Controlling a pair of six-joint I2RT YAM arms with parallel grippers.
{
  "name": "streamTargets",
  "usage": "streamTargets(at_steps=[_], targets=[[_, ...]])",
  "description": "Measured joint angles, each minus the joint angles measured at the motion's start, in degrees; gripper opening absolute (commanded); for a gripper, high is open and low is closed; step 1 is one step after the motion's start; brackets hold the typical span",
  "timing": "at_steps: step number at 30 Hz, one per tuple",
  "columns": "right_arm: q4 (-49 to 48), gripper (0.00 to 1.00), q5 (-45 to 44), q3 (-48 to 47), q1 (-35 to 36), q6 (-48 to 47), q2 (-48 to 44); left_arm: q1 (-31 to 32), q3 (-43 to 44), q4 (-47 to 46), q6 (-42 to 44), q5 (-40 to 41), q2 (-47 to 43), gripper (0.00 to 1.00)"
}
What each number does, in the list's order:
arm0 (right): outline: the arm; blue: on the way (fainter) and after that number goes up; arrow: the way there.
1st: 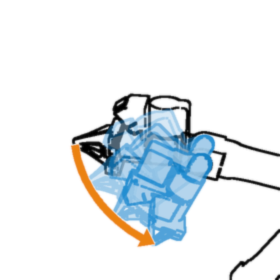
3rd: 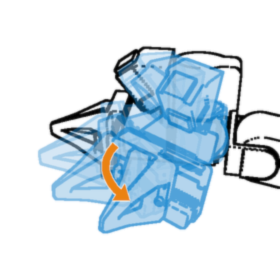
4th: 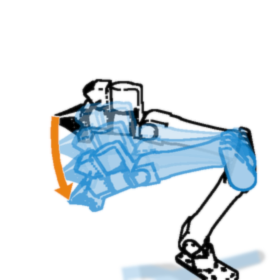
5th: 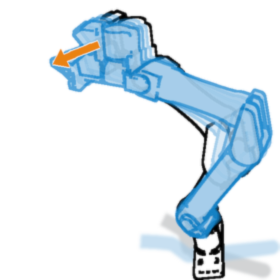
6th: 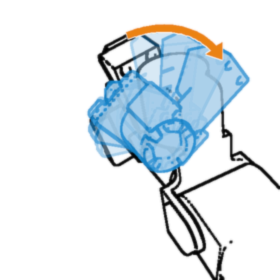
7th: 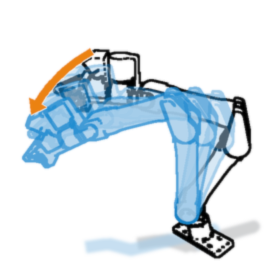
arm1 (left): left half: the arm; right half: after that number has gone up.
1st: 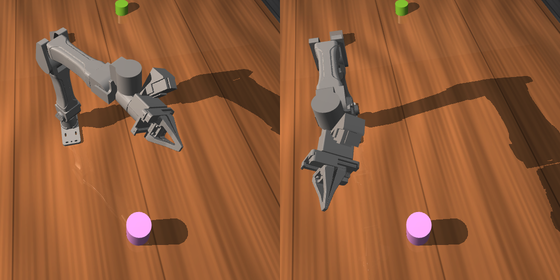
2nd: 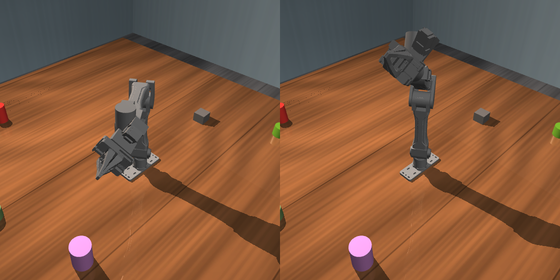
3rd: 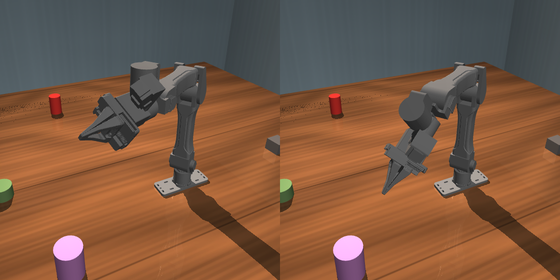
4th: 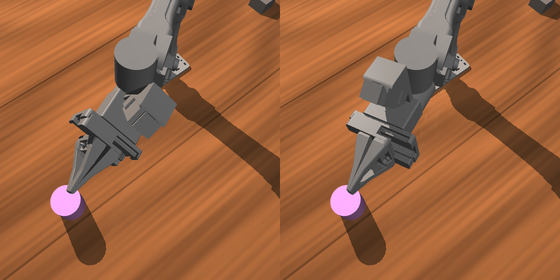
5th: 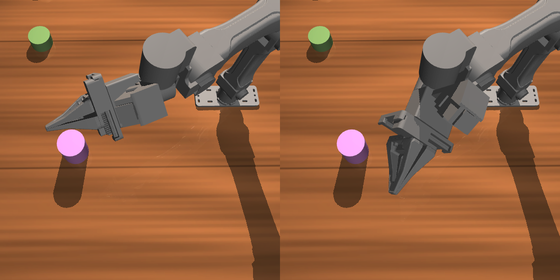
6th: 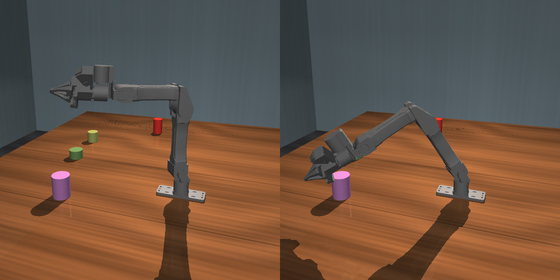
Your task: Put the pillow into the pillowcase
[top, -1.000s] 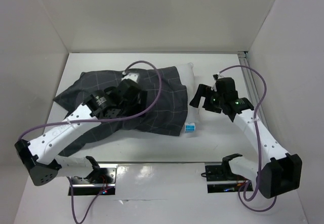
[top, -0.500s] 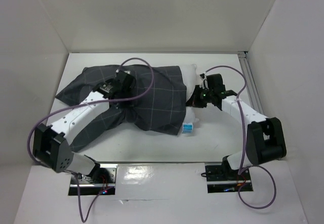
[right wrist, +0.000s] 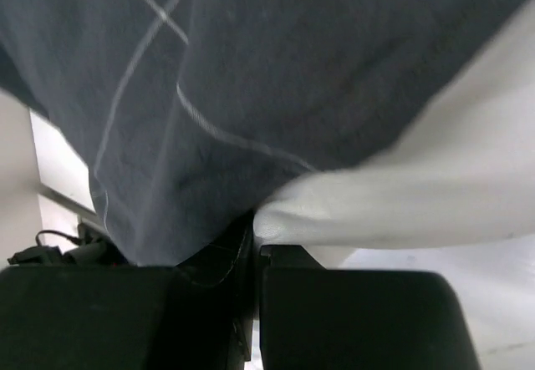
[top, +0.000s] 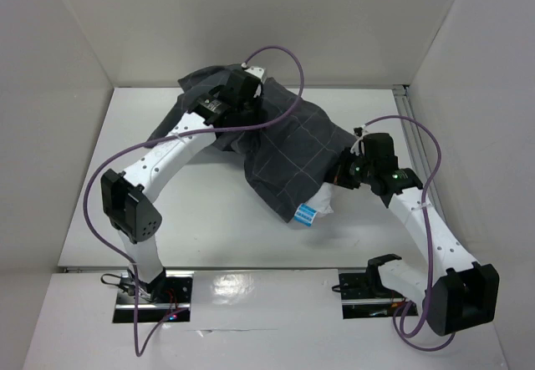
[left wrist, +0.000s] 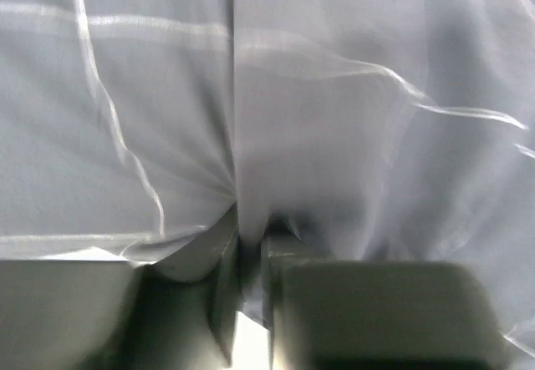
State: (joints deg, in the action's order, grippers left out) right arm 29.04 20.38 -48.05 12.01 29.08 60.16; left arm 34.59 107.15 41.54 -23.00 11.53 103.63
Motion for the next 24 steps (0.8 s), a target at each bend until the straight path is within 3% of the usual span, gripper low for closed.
streamTargets(at_steps=[3,5,6,10,13,14,17,24], targets=[[1.31,0.0,0.37,0.52,0.17,1.36,-0.57,1.73,-0.74,-1.31,0.33,-1.29,-1.9,0.73],[0.33,0.0,1.31,0.46,0.39,2.25,-0.57,3.67,-4.26,-2.38,-0.13,-2.08,-5.77,0.79],[0.02,0.0,1.49,0.35,0.55,2.47,-0.57,4.9,-6.54,-2.32,-0.72,-2.45,-8.35,0.76],[-0.7,0.0,1.77,-0.48,0.76,3.19,0.74,10.67,-16.92,-2.69,-2.97,-3.32,-19.58,0.43],[-1.75,0.0,2.43,-1.31,0.74,4.11,2.03,15.28,-25.27,-3.34,-4.94,-5.49,-26.25,0.53],[-2.21,0.0,2.82,-1.64,0.76,4.46,2.54,16.9,-28.28,-4.37,-5.86,-6.47,-27.63,0.65],[-3.02,0.0,3.69,-3.02,0.76,5.16,3.82,21.18,-35.1,-6.36,-8.79,-7.89,-27.61,0.71],[-3.23,0.0,4.07,-6.34,0.76,5.16,4.72,25.16,-41.09,-7.26,-13.94,-5.53,-23.63,0.57]])
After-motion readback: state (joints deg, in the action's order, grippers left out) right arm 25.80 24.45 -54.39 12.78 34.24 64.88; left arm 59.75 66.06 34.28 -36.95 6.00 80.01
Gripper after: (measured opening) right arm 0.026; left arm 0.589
